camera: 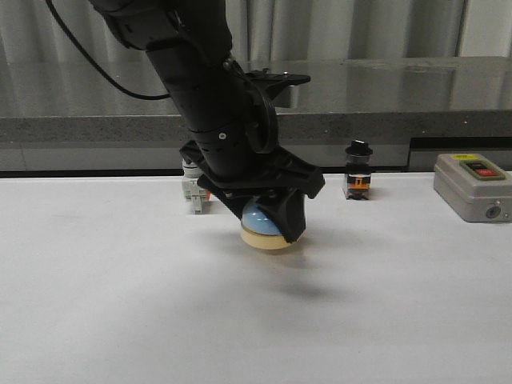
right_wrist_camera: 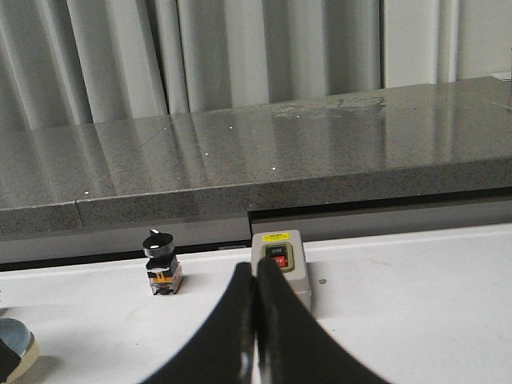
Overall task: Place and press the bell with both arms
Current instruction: 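Lower the bell onto the table in front of the buttons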
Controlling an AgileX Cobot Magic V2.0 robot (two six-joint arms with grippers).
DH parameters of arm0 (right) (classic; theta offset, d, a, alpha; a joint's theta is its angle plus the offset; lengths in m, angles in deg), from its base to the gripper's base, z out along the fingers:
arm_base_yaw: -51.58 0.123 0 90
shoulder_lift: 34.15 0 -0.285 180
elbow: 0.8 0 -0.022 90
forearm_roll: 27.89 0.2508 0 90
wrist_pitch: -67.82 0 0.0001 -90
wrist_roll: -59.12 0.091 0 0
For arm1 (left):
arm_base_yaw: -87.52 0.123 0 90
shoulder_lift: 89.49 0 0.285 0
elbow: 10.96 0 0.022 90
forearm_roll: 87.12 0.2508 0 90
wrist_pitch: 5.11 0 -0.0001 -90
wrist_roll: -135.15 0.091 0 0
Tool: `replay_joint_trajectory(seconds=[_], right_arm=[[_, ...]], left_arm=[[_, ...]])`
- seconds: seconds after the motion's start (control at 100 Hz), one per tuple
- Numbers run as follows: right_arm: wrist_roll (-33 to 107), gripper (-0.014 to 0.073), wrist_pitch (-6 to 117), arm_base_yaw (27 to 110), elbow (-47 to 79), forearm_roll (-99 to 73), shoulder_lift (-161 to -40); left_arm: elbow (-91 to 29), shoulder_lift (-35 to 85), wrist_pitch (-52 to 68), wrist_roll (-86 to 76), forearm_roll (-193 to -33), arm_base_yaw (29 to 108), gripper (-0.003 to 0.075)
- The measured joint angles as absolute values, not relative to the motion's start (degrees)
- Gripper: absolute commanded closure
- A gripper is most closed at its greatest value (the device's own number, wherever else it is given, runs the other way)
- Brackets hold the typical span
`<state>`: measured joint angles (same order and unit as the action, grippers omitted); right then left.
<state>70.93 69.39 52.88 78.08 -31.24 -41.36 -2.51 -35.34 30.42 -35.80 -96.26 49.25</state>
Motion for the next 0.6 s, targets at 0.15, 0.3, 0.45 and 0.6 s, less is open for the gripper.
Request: replay_joint_trajectory(seconds=[0.15, 0.3, 0.45, 0.6], right_arm=[[70.93, 0.0658, 69.39, 52.88, 78.08, -31.24, -41.36], [70.93, 0.0658, 69.39, 52.88, 78.08, -31.24, -41.36], [71.06, 0.0658, 69.39, 52.88, 78.08, -31.24, -41.36], [71.06, 0.0658, 69.39, 52.88, 78.08, -31.24, -41.36]], left_arm=[[-2.42, -35.90, 30.42, -35.80, -96.05, 49.25, 0.0463], [-2.42, -35.90, 30.42, -35.80, -95.92, 49.16, 0.0327], [-2.42, -35.90, 30.42, -35.80, -95.92, 49.16, 0.0213], [-2.42, -35.90, 30.77, -35.80, -95.92, 49.16, 0.0183]])
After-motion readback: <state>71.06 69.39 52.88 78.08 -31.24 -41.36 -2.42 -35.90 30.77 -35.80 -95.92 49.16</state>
